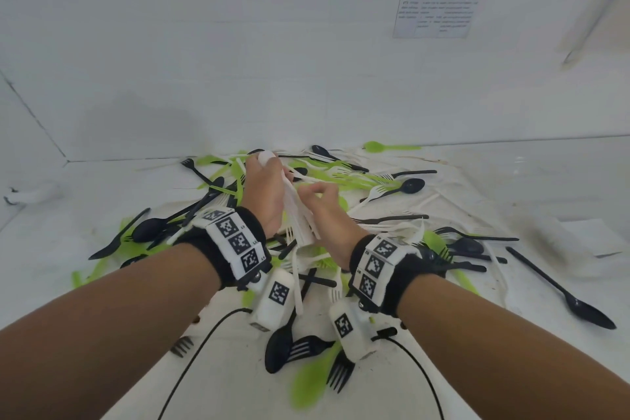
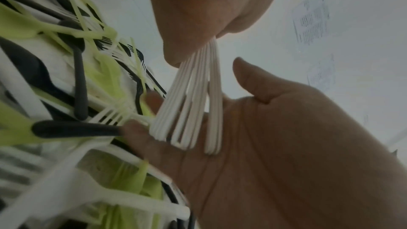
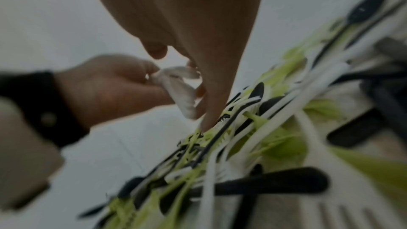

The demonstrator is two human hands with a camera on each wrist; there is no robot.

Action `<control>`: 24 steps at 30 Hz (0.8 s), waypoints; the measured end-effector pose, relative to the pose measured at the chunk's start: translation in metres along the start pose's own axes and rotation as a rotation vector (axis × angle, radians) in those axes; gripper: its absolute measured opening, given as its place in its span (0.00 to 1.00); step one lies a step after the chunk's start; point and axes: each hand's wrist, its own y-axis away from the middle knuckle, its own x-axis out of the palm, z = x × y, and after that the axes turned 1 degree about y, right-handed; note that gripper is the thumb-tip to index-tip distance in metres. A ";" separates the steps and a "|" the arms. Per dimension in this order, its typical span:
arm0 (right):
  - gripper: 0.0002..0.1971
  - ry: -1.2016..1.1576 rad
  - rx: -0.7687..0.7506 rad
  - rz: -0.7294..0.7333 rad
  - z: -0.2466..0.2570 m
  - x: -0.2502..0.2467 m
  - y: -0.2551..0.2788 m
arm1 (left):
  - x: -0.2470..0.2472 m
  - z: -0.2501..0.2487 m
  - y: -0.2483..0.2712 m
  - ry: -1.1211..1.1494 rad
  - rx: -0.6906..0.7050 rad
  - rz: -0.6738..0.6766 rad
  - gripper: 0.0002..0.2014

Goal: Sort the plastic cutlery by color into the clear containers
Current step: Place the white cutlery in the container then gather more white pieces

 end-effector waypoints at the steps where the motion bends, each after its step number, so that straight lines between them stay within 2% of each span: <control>1: 0.19 -0.009 0.032 0.103 0.000 0.002 0.005 | 0.002 -0.002 0.001 -0.013 -0.002 0.011 0.12; 3: 0.20 0.022 0.021 0.200 0.001 0.005 0.014 | 0.006 -0.005 0.004 -0.048 -0.008 0.052 0.14; 5: 0.22 0.167 -0.082 0.116 -0.001 0.001 0.013 | 0.008 -0.009 0.005 -0.070 -0.017 0.115 0.16; 8: 0.22 0.582 -0.210 -0.007 0.002 -0.031 0.002 | 0.001 -0.012 0.003 -0.112 -0.028 0.238 0.15; 11: 0.19 0.966 -0.316 -0.057 0.016 -0.084 0.005 | -0.001 -0.007 0.003 -0.226 -0.071 0.454 0.15; 12: 0.18 1.091 -0.320 -0.090 0.018 -0.102 0.008 | 0.001 -0.003 0.005 -0.325 -0.047 0.535 0.15; 15: 0.22 1.372 -0.275 -0.196 0.020 -0.148 0.026 | 0.020 0.008 0.009 -0.749 0.163 0.707 0.16; 18: 0.29 1.424 -0.305 -0.252 0.017 -0.185 0.039 | 0.056 0.024 0.015 -0.853 0.276 0.727 0.15; 24: 0.22 1.364 -0.343 -0.319 0.013 -0.275 0.054 | 0.151 0.052 0.042 -0.868 0.382 0.661 0.15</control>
